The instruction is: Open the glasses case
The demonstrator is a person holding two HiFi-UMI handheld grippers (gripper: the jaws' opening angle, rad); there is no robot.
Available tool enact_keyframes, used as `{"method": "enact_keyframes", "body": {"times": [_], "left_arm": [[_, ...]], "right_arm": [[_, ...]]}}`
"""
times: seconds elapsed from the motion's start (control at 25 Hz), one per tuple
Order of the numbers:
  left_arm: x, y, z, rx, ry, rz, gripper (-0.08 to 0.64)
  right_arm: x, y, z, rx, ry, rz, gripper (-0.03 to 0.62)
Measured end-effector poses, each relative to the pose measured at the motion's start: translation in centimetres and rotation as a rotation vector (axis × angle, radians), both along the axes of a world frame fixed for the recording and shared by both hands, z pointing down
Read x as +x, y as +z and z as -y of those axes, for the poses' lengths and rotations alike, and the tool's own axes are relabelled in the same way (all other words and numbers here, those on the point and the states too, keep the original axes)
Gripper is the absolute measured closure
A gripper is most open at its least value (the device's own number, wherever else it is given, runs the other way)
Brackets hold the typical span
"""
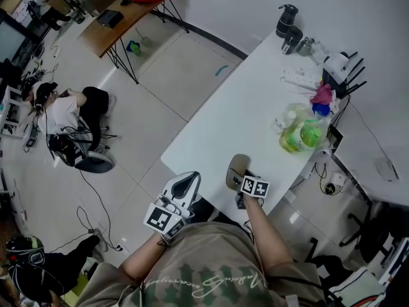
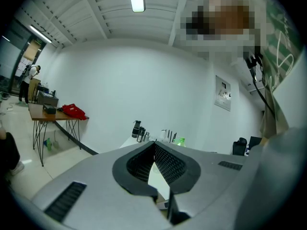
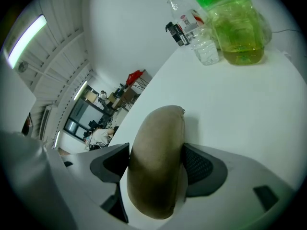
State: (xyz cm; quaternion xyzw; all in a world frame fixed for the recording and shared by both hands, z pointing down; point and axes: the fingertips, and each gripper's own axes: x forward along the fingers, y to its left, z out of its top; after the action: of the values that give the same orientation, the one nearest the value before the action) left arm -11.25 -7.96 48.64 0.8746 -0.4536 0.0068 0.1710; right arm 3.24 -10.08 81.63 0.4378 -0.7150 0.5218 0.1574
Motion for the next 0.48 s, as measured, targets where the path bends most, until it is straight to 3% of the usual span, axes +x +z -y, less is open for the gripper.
{"method": "enact_keyframes", "body": {"times": [0.16, 0.28, 0.48], "left_arm": [[-0.2, 0.2, -0.1, -0.002, 0.0, 0.01, 0.554], [0.4, 0.4, -0.1, -0.009, 0.01, 0.005, 0.554], [2.3, 1.5, -0.9, -0.037, 0.117, -0.014, 0.554]], "right_arm": [[0.0, -2.1, 0.0, 0.079, -0.009, 0.032, 0.239], [-0.1, -5.4, 0.3, 0.146, -0.004, 0.106, 0.239], [-0.7, -14.4, 0.3, 0.293, -0.03, 0.247, 0.239]]}}
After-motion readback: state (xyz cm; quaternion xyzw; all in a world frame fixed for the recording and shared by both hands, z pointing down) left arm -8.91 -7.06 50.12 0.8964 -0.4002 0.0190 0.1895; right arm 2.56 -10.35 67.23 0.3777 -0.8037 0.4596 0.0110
